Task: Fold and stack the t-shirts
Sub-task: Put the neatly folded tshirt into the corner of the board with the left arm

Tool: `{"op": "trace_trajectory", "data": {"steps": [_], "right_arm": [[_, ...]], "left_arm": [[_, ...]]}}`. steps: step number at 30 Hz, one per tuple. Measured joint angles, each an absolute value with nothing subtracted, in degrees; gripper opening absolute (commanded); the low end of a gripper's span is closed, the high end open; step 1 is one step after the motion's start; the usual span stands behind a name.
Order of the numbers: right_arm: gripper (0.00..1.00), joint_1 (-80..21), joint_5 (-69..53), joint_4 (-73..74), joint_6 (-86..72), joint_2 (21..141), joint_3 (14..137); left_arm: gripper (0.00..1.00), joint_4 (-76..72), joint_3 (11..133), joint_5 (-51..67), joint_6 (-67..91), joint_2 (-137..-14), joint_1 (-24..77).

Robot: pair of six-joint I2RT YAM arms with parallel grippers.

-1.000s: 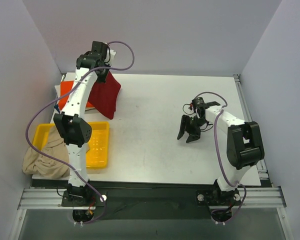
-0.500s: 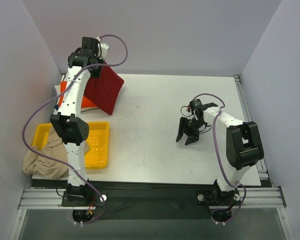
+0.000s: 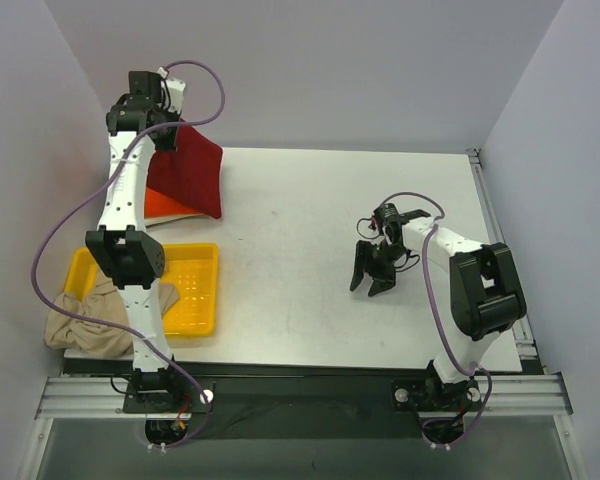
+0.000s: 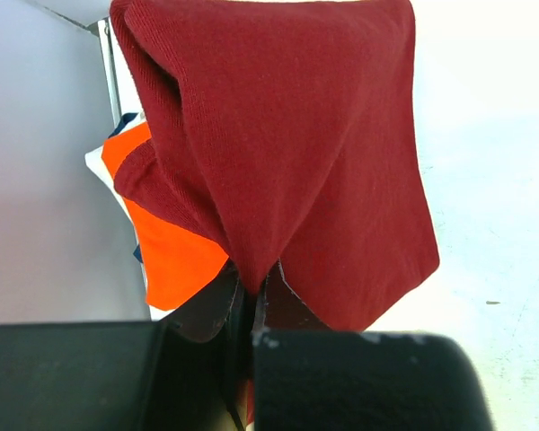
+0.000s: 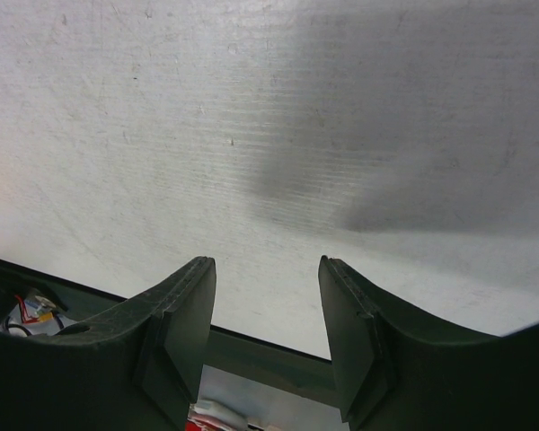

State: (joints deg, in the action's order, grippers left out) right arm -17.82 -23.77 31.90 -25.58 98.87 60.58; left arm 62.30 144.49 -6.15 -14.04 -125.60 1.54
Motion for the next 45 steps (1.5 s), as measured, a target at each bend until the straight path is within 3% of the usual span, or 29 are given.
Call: {"op": "trace_trajectory", "data": {"steps": [22,23,24,28,30,35,40,45], "right_arm": [[0.49,-18.9,-23.2,31.9,-26.2,96.7,57.7],[0.50,-19.0,-23.1,31.9,-26.2,96.7,57.6],[0.50,-19.2,-23.1,31.9,-26.2,96.7,57.6],[0.51,-19.3,-23.0,31.9,-26.6,95.8,57.6],[0.51,-19.3,-23.0,31.9,-26.6,94.6,57.6],[0.51,-19.3,-23.0,31.9,-26.7,91.5,57.6],[0.51,-19.3,-21.9,32.1,-26.9,88.6,57.6],[0.51,-19.6,-19.8,32.3,-26.9,85.3,57.6]], "left_arm": [[0.00,58.4,140.7,4.0,-10.7,-129.0,-12.1],[0.19,58.2,140.5,4.0,-10.4,-129.6,-12.7],[0.30,58.2,140.4,4.0,-10.2,-130.2,-13.1],[0.66,58.1,139.9,2.4,-7.7,-132.0,-15.1],[0.77,58.1,139.7,0.9,-6.3,-132.0,-15.9],[0.90,57.6,138.6,-3.1,-3.1,-131.2,-17.0],[0.92,57.0,132.7,-4.7,-0.3,-126.3,-16.3],[0.93,53.4,117.1,-5.4,2.0,-113.8,-13.6]]}}
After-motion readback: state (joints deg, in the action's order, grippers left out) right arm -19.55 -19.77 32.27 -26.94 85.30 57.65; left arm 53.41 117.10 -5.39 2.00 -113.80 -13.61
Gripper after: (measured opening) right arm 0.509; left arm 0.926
